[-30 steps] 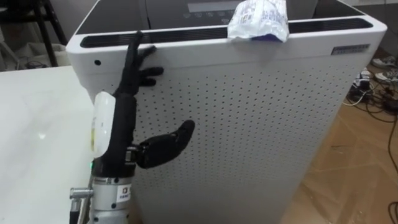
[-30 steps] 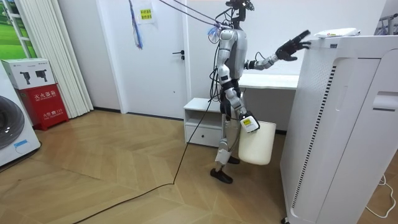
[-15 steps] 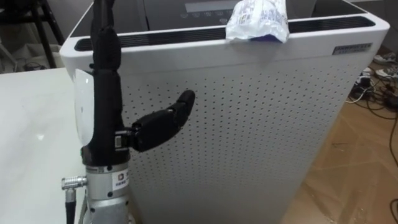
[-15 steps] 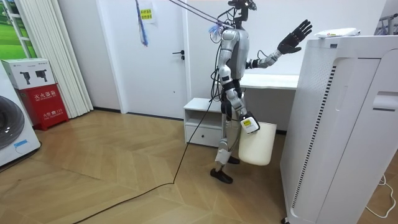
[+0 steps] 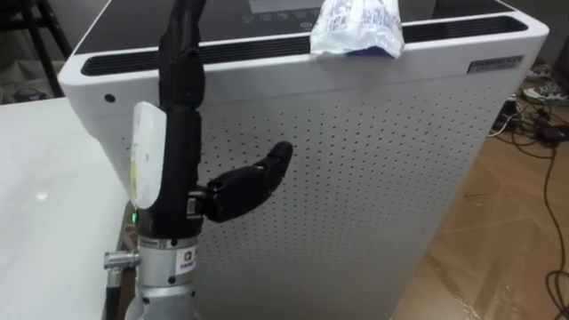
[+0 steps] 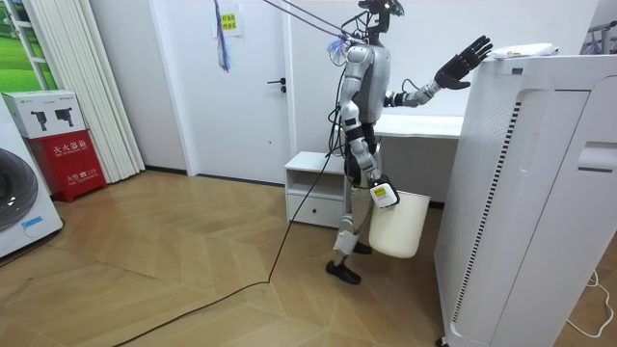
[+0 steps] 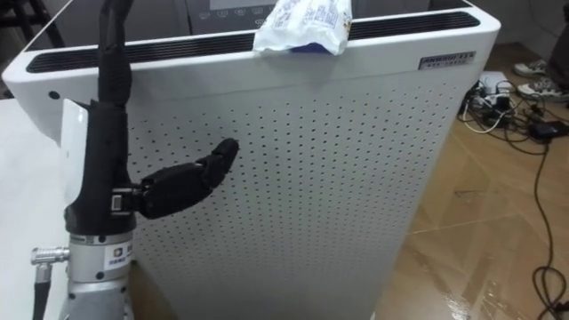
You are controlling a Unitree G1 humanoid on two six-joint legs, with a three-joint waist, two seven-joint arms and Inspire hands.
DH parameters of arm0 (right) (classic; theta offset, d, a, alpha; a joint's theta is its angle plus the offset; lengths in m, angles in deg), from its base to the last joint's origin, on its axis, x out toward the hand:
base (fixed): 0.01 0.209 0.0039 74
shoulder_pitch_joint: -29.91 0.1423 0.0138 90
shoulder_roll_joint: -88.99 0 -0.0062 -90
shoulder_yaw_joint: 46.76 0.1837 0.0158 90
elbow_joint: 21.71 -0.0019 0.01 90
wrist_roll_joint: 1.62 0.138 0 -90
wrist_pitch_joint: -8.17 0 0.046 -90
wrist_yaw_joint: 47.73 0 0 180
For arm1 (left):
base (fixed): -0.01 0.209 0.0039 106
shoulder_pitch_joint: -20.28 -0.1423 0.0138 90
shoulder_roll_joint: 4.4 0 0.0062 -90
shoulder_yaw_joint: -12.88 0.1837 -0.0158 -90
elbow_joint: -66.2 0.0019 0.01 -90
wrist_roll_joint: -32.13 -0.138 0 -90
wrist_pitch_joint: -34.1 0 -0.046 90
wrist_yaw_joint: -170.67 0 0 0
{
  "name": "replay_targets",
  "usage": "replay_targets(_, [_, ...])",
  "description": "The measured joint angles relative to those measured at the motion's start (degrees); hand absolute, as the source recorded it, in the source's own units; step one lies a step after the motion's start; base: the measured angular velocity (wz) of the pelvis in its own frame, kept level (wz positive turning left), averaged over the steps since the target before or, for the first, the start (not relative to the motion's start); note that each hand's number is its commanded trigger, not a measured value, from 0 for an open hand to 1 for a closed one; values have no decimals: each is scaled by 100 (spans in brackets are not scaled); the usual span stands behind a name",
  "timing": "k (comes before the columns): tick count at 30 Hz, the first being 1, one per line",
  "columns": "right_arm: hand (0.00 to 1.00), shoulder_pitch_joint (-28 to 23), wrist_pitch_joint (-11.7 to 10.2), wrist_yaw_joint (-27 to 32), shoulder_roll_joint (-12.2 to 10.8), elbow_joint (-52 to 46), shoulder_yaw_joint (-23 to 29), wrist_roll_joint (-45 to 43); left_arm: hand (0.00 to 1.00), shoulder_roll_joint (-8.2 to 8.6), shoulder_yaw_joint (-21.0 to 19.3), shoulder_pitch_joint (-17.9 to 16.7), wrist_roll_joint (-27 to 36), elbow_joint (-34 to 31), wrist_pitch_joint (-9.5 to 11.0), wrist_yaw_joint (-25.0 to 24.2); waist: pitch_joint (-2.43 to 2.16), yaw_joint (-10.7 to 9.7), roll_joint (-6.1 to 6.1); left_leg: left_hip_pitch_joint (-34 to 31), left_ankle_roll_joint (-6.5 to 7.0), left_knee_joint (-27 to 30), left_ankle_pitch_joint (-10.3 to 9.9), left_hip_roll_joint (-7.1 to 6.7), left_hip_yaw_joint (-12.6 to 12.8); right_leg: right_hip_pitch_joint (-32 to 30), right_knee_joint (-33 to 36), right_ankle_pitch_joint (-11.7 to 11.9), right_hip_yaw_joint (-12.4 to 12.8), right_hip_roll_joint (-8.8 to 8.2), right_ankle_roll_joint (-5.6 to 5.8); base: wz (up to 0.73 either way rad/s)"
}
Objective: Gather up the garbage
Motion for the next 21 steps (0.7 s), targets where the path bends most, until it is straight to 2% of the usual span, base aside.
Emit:
replay_targets(4, [100, 10, 0, -45, -1, -6, 112, 0, 0, -69, -4, 35, -23, 0, -42, -31, 32, -63, 65, 42, 0, -2, 0, -1, -6, 71, -7, 0, 19, -16, 0, -1])
replay_targets(10, [100, -23, 133, -49, -11, 1, 306, 0, 0, -53, -16, 246, -484, -9, -159, -54, 23, -65, 95, 85, 0, -2, 0, 1, -5, 78, 7, 0, 120, -4, 0, -2])
replay_targets(13, [100, -25, 165, -47, -6, 0, 406, 5, 0, -78, -28, 417, -808, -110, -219, -52, -6, -67, 139, 85, 0, -1, 0, -13, -2, 81, -88, 17, 132, -5, 25, 0])
replay_targets(17, [100, -88, 179, -60, 96, 6, 428, 17, 0, -119, -115, 634, -1008, -515, -238, -21, -88, -25, 263, 141, 0, -29, 0, -35, 10, 101, -63, 33, 179, -1, 45, -8])
replay_targets(21, [100, -135, 212, -167, 141, 8, 443, 14, 0, -171, -406, 737, -1051, -749, -282, 32, -99, 21, 287, 288, 1, -140, 0, -11, -7, 170, -49, 36, 282, 11, 40, -18])
